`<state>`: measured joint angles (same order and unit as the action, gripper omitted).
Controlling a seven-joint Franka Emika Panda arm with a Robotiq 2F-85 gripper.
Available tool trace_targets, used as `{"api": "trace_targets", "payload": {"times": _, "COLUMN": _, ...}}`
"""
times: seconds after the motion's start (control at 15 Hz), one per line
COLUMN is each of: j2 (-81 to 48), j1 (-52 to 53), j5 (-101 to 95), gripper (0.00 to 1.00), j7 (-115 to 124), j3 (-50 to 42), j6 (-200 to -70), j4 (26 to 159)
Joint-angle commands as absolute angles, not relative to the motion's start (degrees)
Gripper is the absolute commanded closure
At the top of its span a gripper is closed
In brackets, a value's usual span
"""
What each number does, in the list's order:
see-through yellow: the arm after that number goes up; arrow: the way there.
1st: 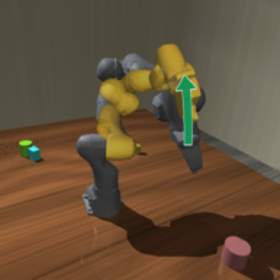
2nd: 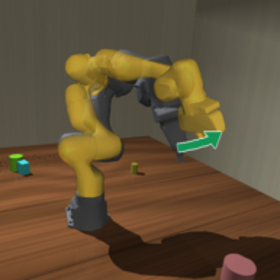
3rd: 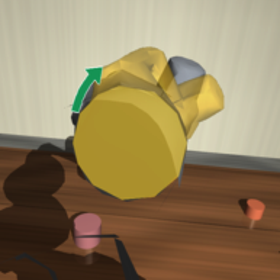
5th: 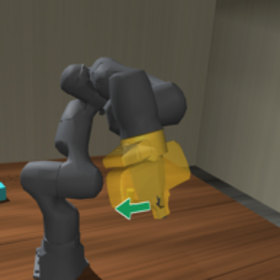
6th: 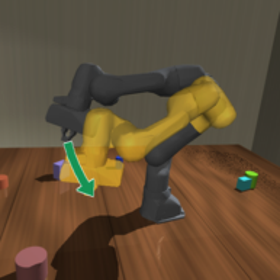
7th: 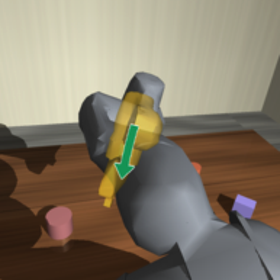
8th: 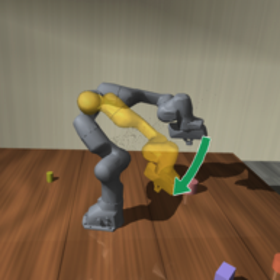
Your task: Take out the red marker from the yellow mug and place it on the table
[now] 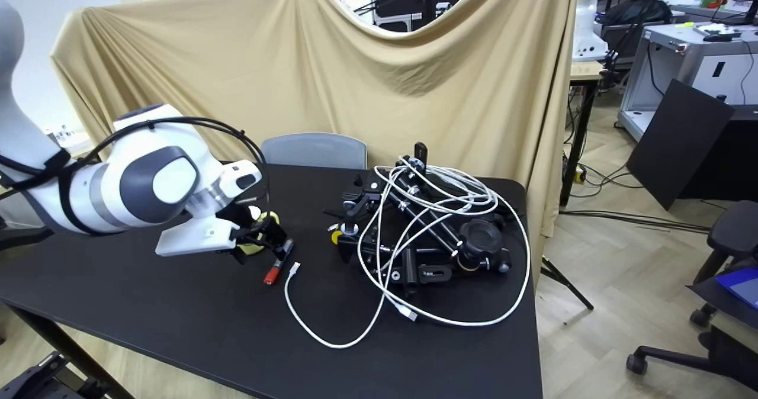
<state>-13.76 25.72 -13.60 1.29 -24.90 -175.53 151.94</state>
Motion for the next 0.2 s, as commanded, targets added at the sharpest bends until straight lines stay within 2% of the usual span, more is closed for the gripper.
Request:
{"api": "trace_targets", "payload": {"times": 0.0, "j2": -9.71, "j1": 34.27, "j5": -14.2, "gripper": 0.0, "j7": 8.9, "j3": -30.09, "j6": -160.04, "j4": 150.97}}
{"api": "trace_targets", "payload": {"times": 0.13, "j2": -7.14, "j1": 35.06, "j5": -10.13, "gripper": 0.0, "j7": 7.4, "j3": -27.38, "j6": -150.16, "j4": 150.81}}
